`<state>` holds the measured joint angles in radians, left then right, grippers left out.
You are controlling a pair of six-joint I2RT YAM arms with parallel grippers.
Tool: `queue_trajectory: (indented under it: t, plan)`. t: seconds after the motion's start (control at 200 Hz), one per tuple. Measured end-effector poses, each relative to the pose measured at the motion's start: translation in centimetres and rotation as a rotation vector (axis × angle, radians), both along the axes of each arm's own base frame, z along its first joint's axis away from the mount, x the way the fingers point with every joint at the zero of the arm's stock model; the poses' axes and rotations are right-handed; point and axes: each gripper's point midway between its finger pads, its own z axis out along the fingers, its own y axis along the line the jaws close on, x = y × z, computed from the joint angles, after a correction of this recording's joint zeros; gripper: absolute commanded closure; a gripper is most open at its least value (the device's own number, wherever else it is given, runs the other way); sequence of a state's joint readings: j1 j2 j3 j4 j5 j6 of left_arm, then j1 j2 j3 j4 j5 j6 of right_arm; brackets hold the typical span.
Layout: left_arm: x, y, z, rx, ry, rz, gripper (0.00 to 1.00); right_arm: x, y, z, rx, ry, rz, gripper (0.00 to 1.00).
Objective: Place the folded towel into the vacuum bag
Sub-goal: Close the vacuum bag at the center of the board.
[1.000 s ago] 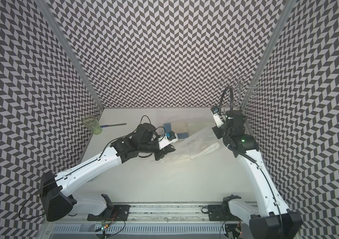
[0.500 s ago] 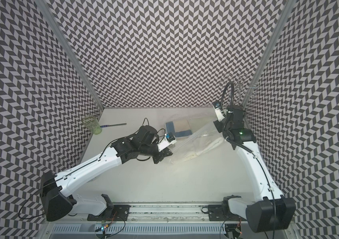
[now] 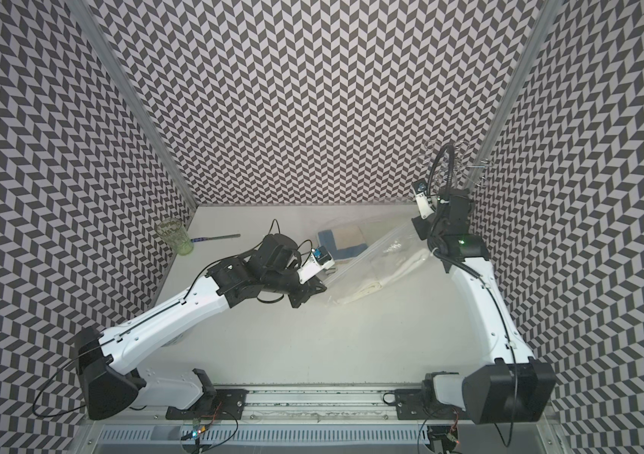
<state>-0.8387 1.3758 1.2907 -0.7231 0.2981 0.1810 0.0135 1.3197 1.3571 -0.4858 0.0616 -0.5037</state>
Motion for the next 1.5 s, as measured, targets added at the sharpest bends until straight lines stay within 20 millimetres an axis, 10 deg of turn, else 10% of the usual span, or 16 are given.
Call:
queue_trajectory:
  t: [1.072, 1.247, 1.497]
  plan:
    - [-0.9, 0.2, -1.0, 0.044, 0.025, -0.015, 1.00, 0.1, -1.6, -0.2, 0.035, 0.003, -0.047, 0.91]
    - [-2.1, 1.0, -2.0, 0.118, 0.097, -0.030, 1.00, -0.8, 0.9, 1.3, 0.093, -0.050, -0.009, 0.50]
    - [-4.7, 1.0, -2.9, 0.170, 0.178, -0.094, 1.00, -5.5, 6.7, 7.4, 0.275, -0.180, 0.201, 0.55]
